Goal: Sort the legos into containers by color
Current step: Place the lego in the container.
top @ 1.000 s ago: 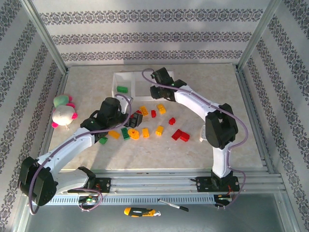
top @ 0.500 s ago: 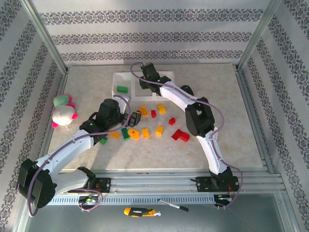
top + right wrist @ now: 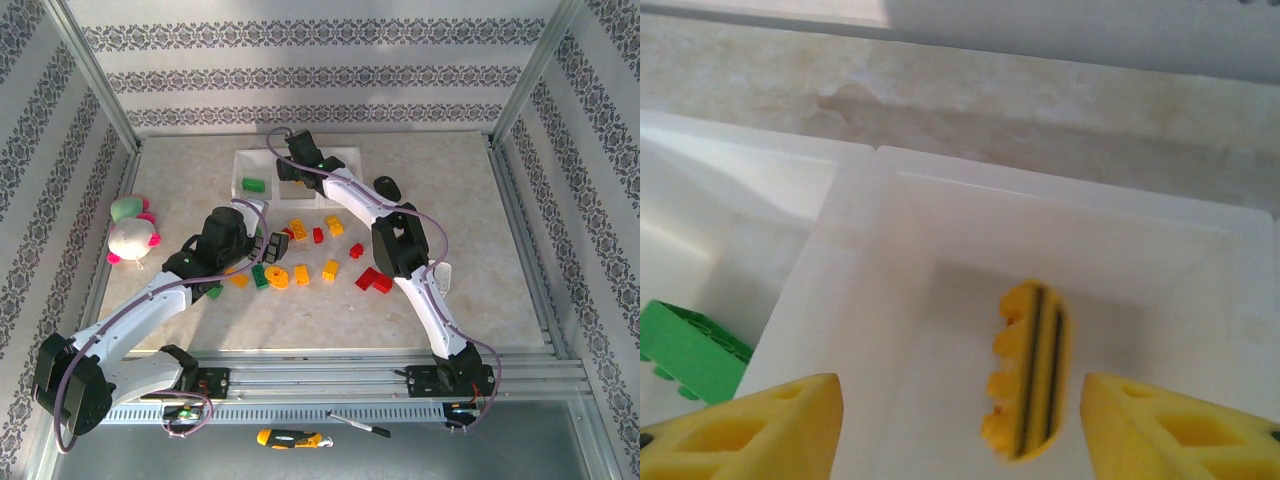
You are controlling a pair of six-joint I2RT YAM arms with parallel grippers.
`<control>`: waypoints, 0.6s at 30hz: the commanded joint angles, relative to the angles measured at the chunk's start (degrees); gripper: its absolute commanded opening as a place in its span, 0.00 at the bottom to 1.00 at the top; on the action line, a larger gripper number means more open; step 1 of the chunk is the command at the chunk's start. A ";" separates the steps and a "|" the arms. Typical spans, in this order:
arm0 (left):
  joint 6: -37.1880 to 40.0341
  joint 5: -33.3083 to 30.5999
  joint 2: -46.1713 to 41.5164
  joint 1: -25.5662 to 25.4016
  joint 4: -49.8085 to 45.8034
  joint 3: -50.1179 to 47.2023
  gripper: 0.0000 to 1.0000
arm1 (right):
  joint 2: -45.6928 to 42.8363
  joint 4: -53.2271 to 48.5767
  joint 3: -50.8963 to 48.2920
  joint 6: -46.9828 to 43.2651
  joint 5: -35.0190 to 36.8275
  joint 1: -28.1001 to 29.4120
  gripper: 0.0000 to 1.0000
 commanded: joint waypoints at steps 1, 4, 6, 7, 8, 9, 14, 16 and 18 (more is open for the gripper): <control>1.28 -1.58 -0.71 -0.69 0.97 -0.75 0.99 | -3.88 -1.75 0.83 -1.32 -2.61 -0.13 0.73; 0.64 -1.85 0.19 -0.70 1.02 -0.64 0.99 | -9.43 -1.25 -4.61 -2.72 -3.57 0.22 0.79; -0.12 -1.97 1.04 -0.63 0.35 -0.40 0.99 | -14.23 0.08 -10.48 -3.41 -3.46 0.43 0.82; -0.41 -1.81 1.64 -0.70 -0.17 -0.05 0.99 | -16.43 1.00 -13.49 -3.46 -3.57 0.49 0.83; -0.61 -1.32 2.62 -0.55 -0.93 0.50 0.99 | -19.06 2.34 -17.54 -3.45 -3.61 0.50 0.84; -0.71 -0.82 3.84 -0.56 -2.36 1.29 0.99 | -22.06 3.87 -21.85 -3.46 -3.60 0.58 0.84; -0.23 3.71 7.07 -0.64 -2.98 2.17 0.99 | -34.13 7.05 -39.97 -2.61 -2.11 0.32 0.86; 0.68 6.92 7.42 -0.63 -1.52 1.61 0.99 | -38.47 6.77 -46.17 -2.01 -1.48 0.08 0.87; 1.31 11.17 8.23 -0.71 -0.66 1.81 0.99 | -42.67 5.73 -52.21 -1.61 -0.89 -0.12 0.87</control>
